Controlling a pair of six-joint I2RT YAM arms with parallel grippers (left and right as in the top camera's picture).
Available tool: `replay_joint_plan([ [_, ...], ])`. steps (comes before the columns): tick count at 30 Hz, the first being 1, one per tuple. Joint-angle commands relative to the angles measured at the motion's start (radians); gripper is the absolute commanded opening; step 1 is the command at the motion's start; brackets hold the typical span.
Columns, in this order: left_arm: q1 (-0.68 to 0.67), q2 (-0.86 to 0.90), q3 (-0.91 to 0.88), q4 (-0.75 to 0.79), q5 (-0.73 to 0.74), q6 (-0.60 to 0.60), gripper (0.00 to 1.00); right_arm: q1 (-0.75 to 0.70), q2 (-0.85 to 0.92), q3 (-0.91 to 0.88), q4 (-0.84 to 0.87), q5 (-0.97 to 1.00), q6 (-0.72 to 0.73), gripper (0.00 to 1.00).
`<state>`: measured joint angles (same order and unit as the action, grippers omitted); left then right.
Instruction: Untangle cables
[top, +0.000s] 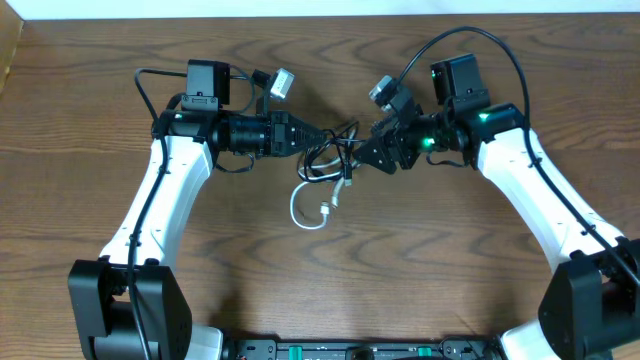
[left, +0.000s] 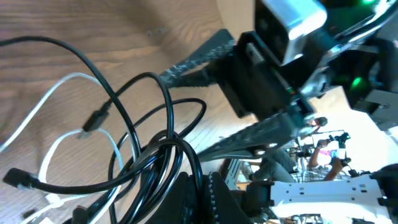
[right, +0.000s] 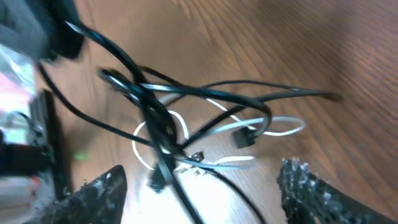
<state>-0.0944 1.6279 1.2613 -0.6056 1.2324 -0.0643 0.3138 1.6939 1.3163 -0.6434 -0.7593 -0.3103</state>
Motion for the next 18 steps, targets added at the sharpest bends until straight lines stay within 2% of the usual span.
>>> replay_joint_plan([
  [1,-0.001,-0.003,0.017,-0.005,0.047,-0.023,0.07,0.015,0.014,0.008,-0.007,0.031,-0.128,0.77],
  [7,-0.001,-0.003,0.017,-0.031,0.047,-0.023,0.07,0.050,0.014,0.008,-0.015,0.049,-0.150,0.74],
  [18,-0.001,-0.003,0.017,-0.030,0.047,-0.023,0.07,0.075,0.014,0.008,-0.050,0.128,-0.150,0.61],
])
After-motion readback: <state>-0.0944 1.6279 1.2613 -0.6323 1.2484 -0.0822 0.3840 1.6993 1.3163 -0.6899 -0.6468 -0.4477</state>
